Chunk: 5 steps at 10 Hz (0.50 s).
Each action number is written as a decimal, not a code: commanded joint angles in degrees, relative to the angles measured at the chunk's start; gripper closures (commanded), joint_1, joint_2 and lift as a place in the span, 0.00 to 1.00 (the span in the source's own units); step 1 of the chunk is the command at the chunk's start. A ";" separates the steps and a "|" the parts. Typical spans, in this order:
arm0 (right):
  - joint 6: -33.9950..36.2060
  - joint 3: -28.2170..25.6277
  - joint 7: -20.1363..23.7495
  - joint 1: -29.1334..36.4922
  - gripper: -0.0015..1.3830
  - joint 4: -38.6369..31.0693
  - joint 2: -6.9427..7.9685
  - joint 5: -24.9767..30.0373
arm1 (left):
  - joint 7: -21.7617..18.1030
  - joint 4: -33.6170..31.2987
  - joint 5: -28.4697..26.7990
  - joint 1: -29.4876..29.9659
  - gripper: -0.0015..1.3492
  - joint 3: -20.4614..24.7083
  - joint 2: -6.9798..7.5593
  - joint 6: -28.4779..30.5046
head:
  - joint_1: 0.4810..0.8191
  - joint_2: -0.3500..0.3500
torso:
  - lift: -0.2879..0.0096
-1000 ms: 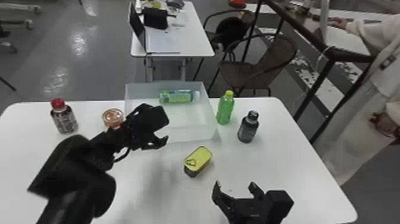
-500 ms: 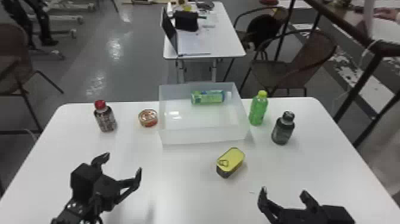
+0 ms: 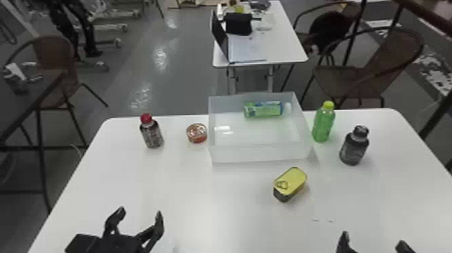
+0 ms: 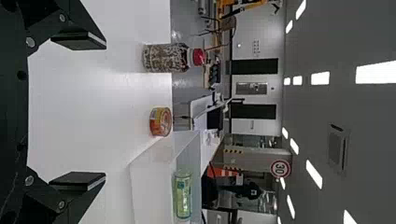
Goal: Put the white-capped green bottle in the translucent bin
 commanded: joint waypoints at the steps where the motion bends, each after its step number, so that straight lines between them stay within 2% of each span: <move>1: -0.16 0.02 -0.04 0.23 0.09 -0.07 0.18 0.48 | 0.25 0.12 1.44 1.35 0.22 -0.35 -0.15 -0.81 | 0.63 0.66 | 0.78; 3: -0.60 -0.25 -0.04 1.28 0.09 -0.60 0.88 0.83 | 0.25 -0.05 2.14 1.26 0.22 -1.05 -0.15 -0.73 | 0.63 0.66 | 0.78; 5: -0.25 -0.16 0.05 1.02 0.09 -0.95 0.44 1.09 | 0.42 0.04 2.23 1.44 0.22 -1.49 -0.15 -0.73 | 0.63 0.65 | 0.78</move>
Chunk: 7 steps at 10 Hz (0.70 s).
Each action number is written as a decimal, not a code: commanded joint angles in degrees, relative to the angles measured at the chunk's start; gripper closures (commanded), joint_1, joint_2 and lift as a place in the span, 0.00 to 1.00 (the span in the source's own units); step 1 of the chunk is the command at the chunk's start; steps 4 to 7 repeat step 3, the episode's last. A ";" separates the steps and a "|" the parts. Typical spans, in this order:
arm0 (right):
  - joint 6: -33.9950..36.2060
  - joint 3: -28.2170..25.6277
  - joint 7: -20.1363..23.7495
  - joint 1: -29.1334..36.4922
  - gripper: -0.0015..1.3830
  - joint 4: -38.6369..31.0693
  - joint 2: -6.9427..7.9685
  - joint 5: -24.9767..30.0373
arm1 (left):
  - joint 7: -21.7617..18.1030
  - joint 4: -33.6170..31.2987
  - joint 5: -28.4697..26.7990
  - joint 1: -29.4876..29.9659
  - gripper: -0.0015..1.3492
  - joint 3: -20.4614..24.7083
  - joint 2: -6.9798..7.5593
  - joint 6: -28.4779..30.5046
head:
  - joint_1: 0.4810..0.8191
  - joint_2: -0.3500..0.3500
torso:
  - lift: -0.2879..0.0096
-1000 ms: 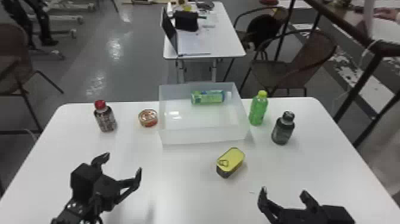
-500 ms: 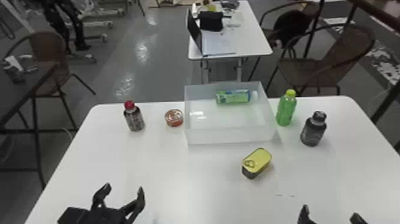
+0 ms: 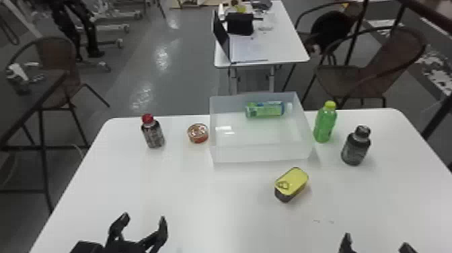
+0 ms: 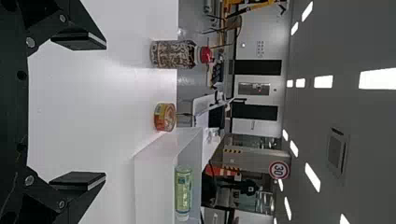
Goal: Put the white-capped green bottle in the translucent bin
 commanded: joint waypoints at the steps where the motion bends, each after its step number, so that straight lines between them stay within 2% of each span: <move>1: 0.24 0.29 0.03 0.01 0.09 -0.20 -0.13 0.09 | 0.02 0.14 0.23 -0.01 0.22 -0.20 -0.15 -0.23 | 0.63 0.65 | 0.78; 7: 0.24 0.29 0.03 0.01 0.09 -0.11 -0.31 -0.17 | 0.02 1.02 1.11 -0.63 0.22 -0.63 -0.15 -0.94 | 0.63 0.65 | 0.78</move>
